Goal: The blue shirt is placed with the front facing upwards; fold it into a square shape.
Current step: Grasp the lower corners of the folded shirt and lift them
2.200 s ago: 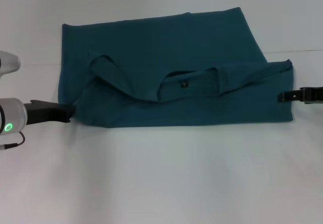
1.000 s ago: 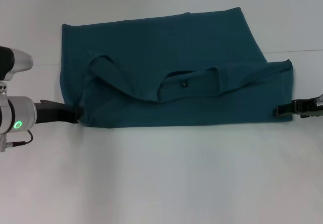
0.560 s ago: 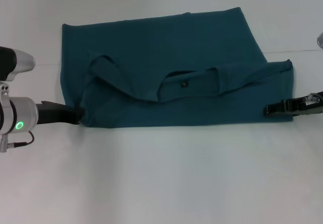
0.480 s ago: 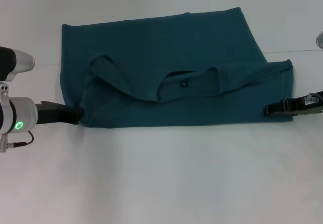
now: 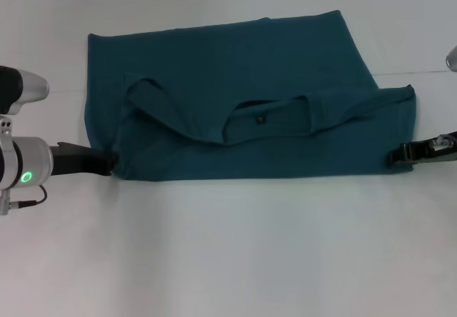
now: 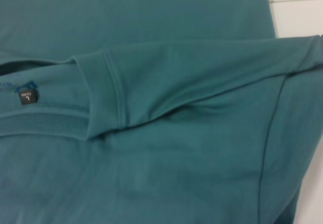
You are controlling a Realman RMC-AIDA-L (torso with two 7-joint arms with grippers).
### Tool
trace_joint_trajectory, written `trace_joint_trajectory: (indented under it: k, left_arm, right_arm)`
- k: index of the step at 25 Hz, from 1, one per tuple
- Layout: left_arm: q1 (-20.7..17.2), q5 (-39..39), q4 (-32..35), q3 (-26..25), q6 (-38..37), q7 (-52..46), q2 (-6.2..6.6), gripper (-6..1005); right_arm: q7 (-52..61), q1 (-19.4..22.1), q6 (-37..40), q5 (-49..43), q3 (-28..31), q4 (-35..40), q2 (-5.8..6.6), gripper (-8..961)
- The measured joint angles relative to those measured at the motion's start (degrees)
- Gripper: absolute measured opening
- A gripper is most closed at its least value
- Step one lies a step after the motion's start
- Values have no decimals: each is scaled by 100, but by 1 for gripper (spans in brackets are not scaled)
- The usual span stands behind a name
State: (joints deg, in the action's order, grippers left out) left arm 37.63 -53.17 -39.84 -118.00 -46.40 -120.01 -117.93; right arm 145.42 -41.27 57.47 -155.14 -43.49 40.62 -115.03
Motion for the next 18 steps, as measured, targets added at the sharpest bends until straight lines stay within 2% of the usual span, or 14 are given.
trace_joint_trajectory:
  k: [11,18]
  left_arm:
    - [-42,0,-14,-8,5,4,-16,25]
    - [-74,0,-40,-13,19,19,-26,25]
  right_arm:
    - [-16,60,46,1,-2,173,-26,138]
    - [-34,195,215,2,-58,558,-109,32]
